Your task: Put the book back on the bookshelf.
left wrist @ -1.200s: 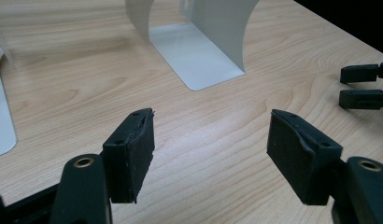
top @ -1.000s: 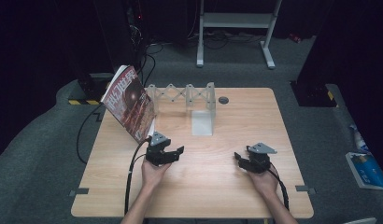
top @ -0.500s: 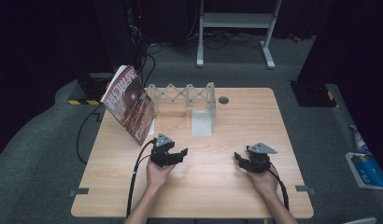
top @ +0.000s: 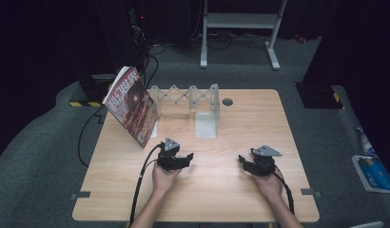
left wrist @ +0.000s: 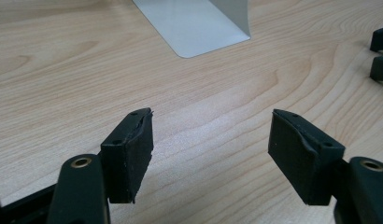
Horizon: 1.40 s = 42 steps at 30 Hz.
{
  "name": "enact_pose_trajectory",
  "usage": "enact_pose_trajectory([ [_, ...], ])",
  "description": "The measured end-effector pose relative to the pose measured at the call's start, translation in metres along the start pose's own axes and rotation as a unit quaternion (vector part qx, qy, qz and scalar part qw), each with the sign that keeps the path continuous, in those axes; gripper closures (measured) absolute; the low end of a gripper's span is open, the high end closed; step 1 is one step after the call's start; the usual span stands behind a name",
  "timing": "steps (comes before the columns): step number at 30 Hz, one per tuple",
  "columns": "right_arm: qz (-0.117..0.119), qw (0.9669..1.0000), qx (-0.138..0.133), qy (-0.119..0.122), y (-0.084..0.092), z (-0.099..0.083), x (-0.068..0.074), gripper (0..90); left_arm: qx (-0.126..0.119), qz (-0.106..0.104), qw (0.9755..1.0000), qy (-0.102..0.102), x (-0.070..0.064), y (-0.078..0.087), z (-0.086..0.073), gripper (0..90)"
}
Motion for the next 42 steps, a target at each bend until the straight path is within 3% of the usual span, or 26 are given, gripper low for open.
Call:
enact_pose_trajectory([
  [18,0.000,1.0000,0.000,0.000,0.000,0.000,0.000,36.5,0.007,0.035,0.9993,-0.008,0.002,-0.015,-0.005,32.0],
  [42,0.000,1.0000,0.000,0.000,0.000,0.000,0.000,36.5,0.011,0.066,0.9973,-0.031,0.001,-0.020,-0.010,32.0],
])
Point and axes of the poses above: each handheld gripper's, and its own axes: y roughly backward along the jaws, z roughly out of its top, x roughly to its left, the point moved 9 cm from there along -y, roughly forward along the jaws, and after that the axes turned 4 degrees about x, right-handed, at the moved point
